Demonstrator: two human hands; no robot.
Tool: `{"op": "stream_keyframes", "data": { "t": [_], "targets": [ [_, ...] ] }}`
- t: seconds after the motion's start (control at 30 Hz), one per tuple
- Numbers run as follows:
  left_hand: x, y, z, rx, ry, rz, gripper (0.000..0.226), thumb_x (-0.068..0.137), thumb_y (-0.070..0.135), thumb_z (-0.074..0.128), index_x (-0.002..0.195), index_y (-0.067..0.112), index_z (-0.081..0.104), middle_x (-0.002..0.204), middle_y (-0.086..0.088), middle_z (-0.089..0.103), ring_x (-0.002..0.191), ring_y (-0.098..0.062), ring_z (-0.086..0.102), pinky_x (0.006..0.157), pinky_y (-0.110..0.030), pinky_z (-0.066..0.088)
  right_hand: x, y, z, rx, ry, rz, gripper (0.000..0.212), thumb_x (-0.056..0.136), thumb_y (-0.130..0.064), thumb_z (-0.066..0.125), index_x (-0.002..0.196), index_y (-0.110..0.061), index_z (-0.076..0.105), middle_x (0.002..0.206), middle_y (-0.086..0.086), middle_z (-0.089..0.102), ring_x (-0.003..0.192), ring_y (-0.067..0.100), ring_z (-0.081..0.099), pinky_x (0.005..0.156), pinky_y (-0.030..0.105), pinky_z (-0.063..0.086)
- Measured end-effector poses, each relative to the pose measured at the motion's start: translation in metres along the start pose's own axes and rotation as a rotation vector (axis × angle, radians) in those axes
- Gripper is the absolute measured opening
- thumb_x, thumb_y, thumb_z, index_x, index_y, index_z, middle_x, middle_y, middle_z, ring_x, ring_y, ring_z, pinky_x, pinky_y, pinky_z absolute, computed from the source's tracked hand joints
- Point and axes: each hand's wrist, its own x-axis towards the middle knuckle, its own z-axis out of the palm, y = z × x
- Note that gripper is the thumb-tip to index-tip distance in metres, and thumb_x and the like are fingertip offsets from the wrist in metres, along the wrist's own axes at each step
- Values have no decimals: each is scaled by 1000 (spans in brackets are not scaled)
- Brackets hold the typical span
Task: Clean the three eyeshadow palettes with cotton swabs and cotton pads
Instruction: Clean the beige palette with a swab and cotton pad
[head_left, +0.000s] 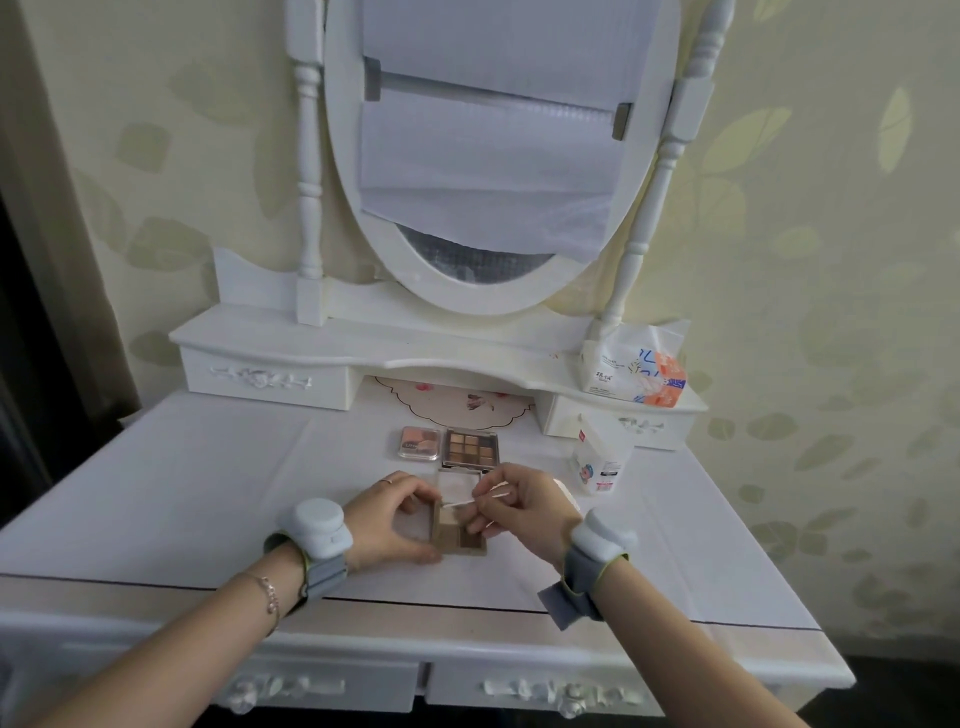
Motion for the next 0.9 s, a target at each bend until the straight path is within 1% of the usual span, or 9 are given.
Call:
{"op": "stream_keyframes", "data": {
  "t": [0.1, 0.2, 0.23, 0.3, 0.4, 0.53, 0.77, 0.87, 0.9],
  "targets": [
    [0, -1, -1, -3, -5, 19, 72, 38, 65, 62, 103, 39, 48, 101, 21, 45, 91, 7, 46, 74, 2, 31, 5, -2, 1, -151, 25, -12, 17, 87, -4, 55, 78, -18, 59, 72, 1, 74, 65, 14, 67, 64, 29, 55],
    [0, -2, -1, -10, 0, 28, 72, 39, 64, 63, 104, 38, 50, 101, 20, 46, 91, 7, 47, 75, 2, 31, 12, -1, 1, -350, 86, -24, 5, 79, -29, 60, 74, -29, 63, 71, -8, 73, 66, 12, 65, 69, 36, 55],
    [0, -3, 0, -13, 3, 33, 71, 39, 64, 63, 104, 38, 50, 101, 20, 46, 92, 7, 47, 75, 2, 31, 14, 0, 1, -410, 101, -26, 4, 76, -36, 60, 75, -34, 64, 71, -11, 72, 68, 12, 66, 71, 36, 54],
    [0, -4, 1, -23, 11, 35, 72, 39, 63, 62, 105, 36, 50, 101, 19, 46, 91, 7, 46, 75, 2, 31, 16, 0, 1, -485, 121, -27, 5, 76, -41, 61, 74, -37, 64, 73, -14, 71, 70, 10, 64, 73, 33, 52],
    [1, -3, 2, -25, 17, 35, 74, 38, 63, 62, 106, 35, 50, 100, 20, 45, 90, 7, 46, 76, 1, 31, 17, -1, 1, -584, 126, -49, 6, 78, -39, 62, 74, -34, 64, 75, -13, 68, 69, 6, 59, 71, 30, 50],
    [2, -3, 2, -23, 21, 32, 74, 38, 62, 61, 105, 34, 50, 99, 20, 45, 90, 6, 46, 76, 2, 31, 15, -3, -1, -717, 96, -77, 5, 77, -36, 61, 73, -35, 62, 69, -17, 59, 65, 0, 52, 66, 23, 46],
    [1, -2, 2, -30, 21, 23, 74, 37, 62, 62, 105, 34, 51, 99, 20, 45, 90, 5, 46, 76, 2, 31, 12, -10, -1, -767, 39, -118, 9, 79, -29, 60, 72, -34, 61, 69, -17, 57, 67, 0, 50, 66, 21, 45],
    [1, -1, 2, -26, 27, 18, 72, 36, 62, 62, 102, 36, 50, 98, 22, 45, 90, 6, 46, 75, 2, 31, 11, -15, -3, -750, -34, -134, 7, 81, -21, 62, 77, -24, 67, 65, -18, 54, 63, -8, 50, 56, 5, 37],
    [1, -1, 2, -28, 31, 16, 72, 36, 62, 62, 103, 36, 50, 98, 22, 45, 90, 6, 46, 75, 2, 31, 11, -17, -4, -751, -61, -139, 5, 80, -20, 63, 79, -21, 68, 64, -19, 53, 62, -11, 50, 55, 3, 36]
  ]
}}
